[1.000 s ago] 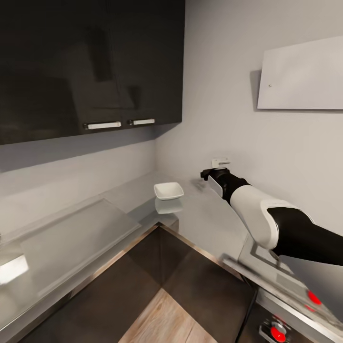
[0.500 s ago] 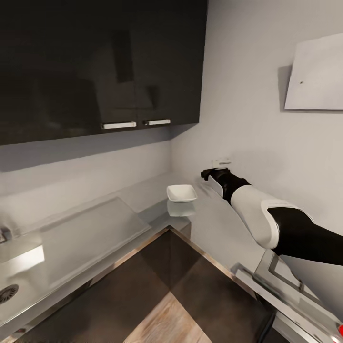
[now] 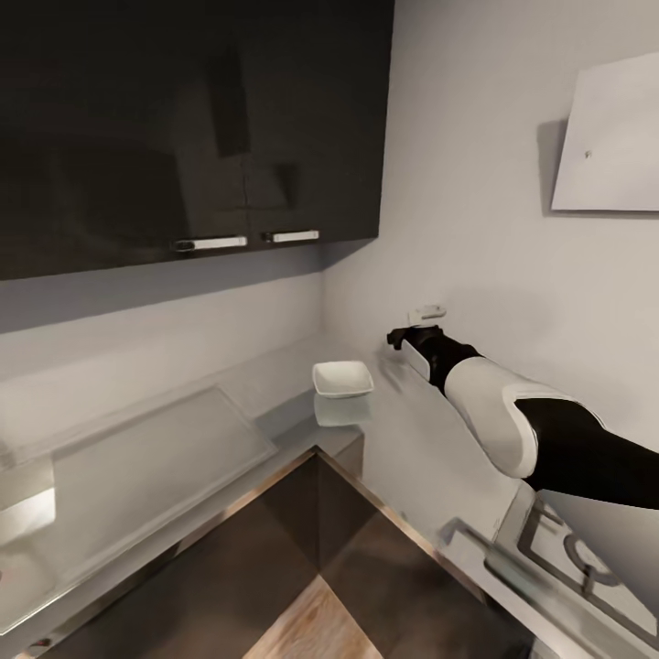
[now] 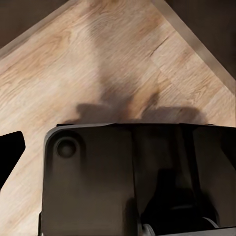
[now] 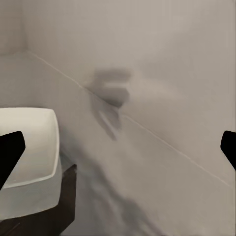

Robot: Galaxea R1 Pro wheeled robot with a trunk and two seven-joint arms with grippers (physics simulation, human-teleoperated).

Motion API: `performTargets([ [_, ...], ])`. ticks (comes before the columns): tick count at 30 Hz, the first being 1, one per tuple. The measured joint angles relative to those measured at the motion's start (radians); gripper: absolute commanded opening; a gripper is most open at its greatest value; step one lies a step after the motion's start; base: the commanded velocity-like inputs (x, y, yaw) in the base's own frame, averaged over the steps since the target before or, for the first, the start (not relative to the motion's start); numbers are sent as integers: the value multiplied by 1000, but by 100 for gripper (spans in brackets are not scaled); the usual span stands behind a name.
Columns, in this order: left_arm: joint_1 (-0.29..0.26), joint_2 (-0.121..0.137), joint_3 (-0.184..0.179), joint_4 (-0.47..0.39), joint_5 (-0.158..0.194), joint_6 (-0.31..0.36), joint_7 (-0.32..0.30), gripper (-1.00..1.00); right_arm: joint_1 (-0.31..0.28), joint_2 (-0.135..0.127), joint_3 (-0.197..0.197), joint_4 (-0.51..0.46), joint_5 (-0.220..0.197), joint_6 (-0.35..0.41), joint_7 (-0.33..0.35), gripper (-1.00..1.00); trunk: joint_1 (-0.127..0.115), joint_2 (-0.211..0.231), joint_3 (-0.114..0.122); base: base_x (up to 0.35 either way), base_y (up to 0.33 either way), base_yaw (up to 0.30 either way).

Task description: In the kitchen, take the Vidalia onion out of the sink, dice it on the chopping board with the paring knife, put the diced onion into the bowl on the countertop, then place both the paring knife and the chopping board into the sink.

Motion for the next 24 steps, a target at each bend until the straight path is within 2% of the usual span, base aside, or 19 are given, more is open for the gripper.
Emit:
performTargets([
  [16,0,1,1,15,1,0,0,100,0,0,0,2,0,0,0,100,0,0,0,276,123,0],
  [24,0,0,3,31,1,0,0,100,0,0,0,14,0,0,1,100,0,0,0,119,10,0],
])
